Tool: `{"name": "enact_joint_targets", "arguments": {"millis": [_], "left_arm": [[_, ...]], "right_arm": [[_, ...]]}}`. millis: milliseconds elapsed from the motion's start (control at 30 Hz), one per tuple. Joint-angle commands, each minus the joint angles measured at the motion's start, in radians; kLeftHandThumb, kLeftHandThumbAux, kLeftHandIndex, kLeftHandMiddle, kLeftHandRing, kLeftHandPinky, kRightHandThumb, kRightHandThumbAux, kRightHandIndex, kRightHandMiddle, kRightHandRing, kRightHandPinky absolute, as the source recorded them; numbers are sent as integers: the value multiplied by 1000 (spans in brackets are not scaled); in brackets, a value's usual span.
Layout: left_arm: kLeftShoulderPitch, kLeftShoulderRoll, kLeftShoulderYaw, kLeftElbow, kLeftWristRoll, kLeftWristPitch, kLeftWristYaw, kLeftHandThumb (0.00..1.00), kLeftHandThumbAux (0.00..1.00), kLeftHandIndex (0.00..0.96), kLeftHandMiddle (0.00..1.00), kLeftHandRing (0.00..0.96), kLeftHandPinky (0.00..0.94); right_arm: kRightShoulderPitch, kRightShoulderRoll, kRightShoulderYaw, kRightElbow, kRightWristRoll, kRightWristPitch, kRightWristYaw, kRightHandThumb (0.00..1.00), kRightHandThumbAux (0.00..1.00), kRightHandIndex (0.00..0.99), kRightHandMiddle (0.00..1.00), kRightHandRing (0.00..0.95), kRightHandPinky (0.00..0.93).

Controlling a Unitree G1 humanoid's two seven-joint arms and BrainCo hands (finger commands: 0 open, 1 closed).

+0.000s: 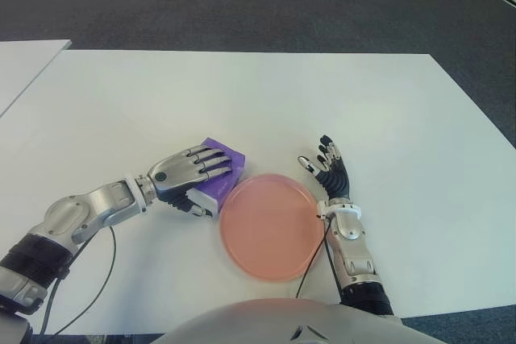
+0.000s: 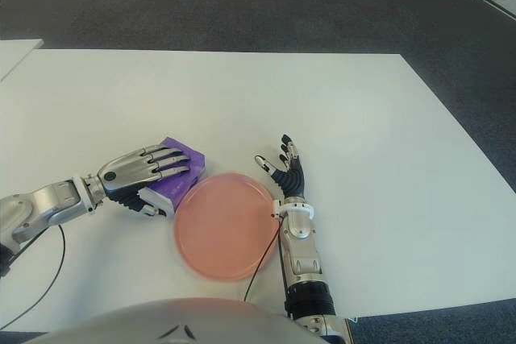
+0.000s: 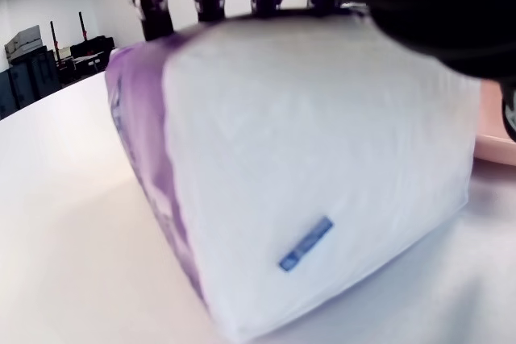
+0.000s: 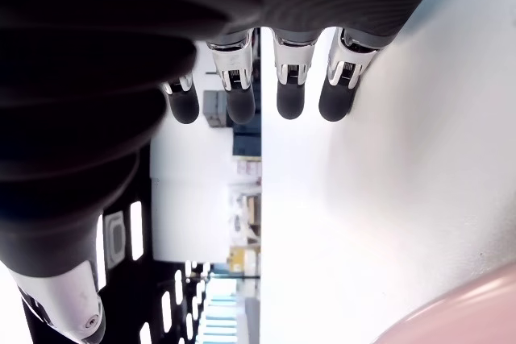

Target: Put the tissue paper into the plate.

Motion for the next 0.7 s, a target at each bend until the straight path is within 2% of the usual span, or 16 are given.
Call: {"name": "enact_joint_targets", "arguments": {"millis": [33,500,700], "left_arm": [[28,6,-57,57,59,1,-21,248,224,0,0,0,0],[27,-12,-107,109,68,51,52,238,232,0,0,0,0],[23,-26,-130,145,79,73,97,256,230,0,0,0,0]], "right_arm": [[57,4,-1,42,11,92,8,56,707,64,51,8,0],[66,-1,-2,29,16,85,23,52,724,61,57,18,0],[73,-4,1,8,7,108,24,42,718,64,59,16,0]]}}
